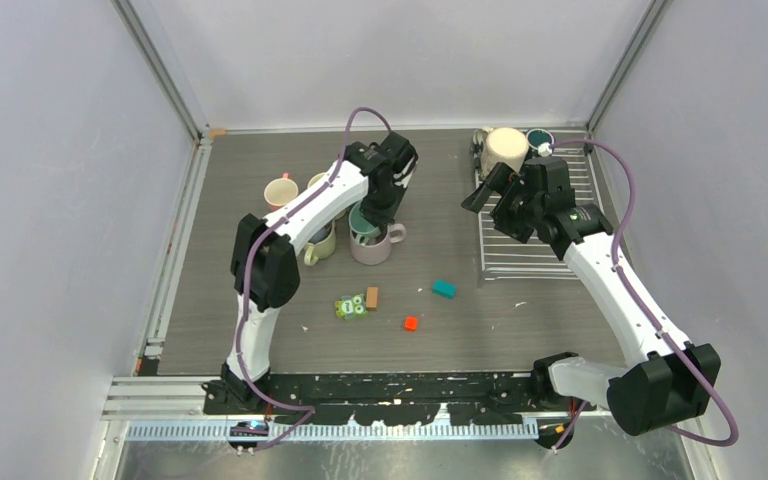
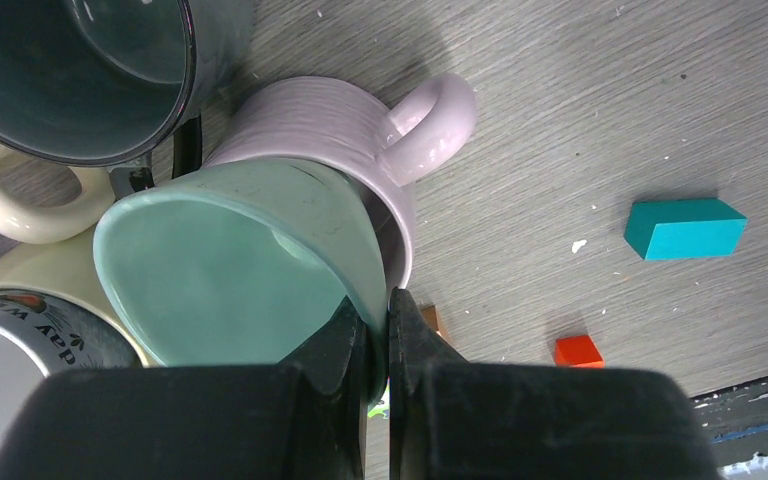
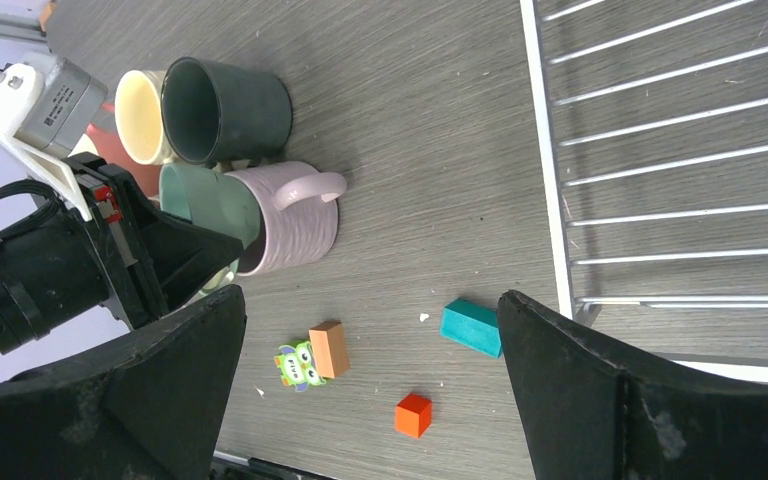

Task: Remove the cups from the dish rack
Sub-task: Place the cup at the center of the board, then unload the cup from the dish rack.

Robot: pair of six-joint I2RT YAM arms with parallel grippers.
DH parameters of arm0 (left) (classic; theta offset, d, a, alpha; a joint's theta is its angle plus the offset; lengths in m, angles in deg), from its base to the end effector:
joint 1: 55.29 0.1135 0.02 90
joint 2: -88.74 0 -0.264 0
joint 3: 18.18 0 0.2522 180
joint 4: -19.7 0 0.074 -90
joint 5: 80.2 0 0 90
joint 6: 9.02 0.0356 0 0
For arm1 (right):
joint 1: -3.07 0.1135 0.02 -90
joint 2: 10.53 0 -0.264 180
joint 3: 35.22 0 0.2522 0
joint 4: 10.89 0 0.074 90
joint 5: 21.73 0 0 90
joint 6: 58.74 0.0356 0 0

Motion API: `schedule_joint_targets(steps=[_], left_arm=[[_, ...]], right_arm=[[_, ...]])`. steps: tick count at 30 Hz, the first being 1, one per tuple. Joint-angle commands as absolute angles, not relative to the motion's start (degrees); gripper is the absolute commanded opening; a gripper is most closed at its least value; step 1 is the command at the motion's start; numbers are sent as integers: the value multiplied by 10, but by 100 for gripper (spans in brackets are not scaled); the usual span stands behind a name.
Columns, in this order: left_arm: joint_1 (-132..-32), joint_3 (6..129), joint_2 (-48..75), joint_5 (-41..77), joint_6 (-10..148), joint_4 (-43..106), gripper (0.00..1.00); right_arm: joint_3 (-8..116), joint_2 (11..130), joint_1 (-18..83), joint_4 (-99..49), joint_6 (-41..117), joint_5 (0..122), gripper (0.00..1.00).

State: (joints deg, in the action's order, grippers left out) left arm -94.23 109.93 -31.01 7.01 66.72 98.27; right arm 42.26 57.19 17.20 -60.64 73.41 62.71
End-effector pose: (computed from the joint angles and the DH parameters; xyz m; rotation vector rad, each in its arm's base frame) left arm 0.3415 -0.2737 0.2763 0.5882 2.7446 -0.1581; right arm 0.2438 0.0649 0.3302 0.5157 2.2861 0.6157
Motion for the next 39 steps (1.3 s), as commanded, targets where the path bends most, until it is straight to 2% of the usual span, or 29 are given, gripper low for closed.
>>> schedule_joint_targets(steps=[1,7,20,27,34,37,39], left_arm=[[-944,1122,-317,59,677,984,1],[-944,1120,-318,65,678,982,14],[-945,1114,-311,65,683,978,26],[-944,1133,-295,64,685,979,43],[-944,1157,-271,74,688,978,65],[-945,1155,-251,87,689,972,98],[-944,1141,-230,95,687,960,100]], right_arm=[[419,555,170,-582,729,620,100],[418,555,170,-582,730,619,100],[417,559,170,-576,734,616,100],[425,561,170,-579,732,615,100],[438,566,170,-587,731,617,100],[448,570,170,-595,730,624,100],[453,573,170,-599,730,630,100]])
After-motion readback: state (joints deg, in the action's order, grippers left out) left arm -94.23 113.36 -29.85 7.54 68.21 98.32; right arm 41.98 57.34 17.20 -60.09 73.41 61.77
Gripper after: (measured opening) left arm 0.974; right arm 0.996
